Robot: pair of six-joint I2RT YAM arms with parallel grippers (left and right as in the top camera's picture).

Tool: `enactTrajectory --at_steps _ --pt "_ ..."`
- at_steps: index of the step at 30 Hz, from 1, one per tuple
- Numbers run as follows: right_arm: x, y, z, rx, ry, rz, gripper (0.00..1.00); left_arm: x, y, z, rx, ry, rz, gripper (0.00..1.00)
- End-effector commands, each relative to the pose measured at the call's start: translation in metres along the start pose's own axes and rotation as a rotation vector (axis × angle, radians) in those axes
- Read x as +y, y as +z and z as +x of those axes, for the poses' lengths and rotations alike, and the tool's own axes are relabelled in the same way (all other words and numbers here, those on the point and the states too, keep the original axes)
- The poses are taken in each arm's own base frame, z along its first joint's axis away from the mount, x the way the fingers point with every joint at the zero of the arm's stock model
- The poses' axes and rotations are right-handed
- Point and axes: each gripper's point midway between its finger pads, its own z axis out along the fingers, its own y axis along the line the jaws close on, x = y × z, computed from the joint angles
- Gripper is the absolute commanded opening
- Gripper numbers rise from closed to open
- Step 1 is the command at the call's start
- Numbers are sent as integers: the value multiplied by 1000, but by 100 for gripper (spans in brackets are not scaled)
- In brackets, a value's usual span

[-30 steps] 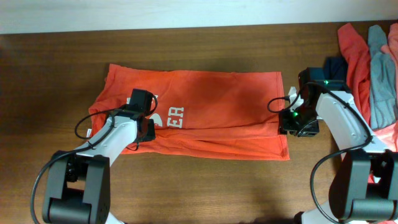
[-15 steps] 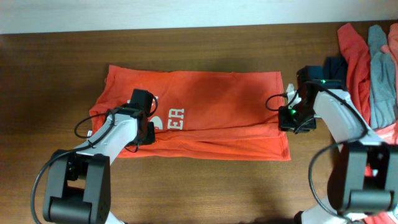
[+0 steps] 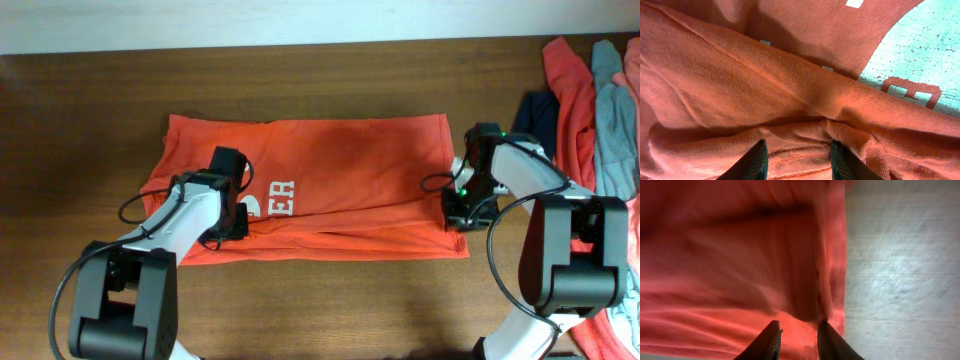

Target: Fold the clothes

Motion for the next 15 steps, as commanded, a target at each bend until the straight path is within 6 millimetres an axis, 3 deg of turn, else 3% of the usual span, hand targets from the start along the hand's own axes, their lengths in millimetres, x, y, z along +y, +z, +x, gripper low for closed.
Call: enactTrajectory --at_steps 1,9,15 --pt "-10 20 20 64 47 35 30 4 31 60 206 42 -24 41" --pt "-14 58 55 130 105 41 29 8 34 75 248 50 -36 42" --pt "-14 70 80 189 241 45 25 9 33 79 262 53 -41 42"
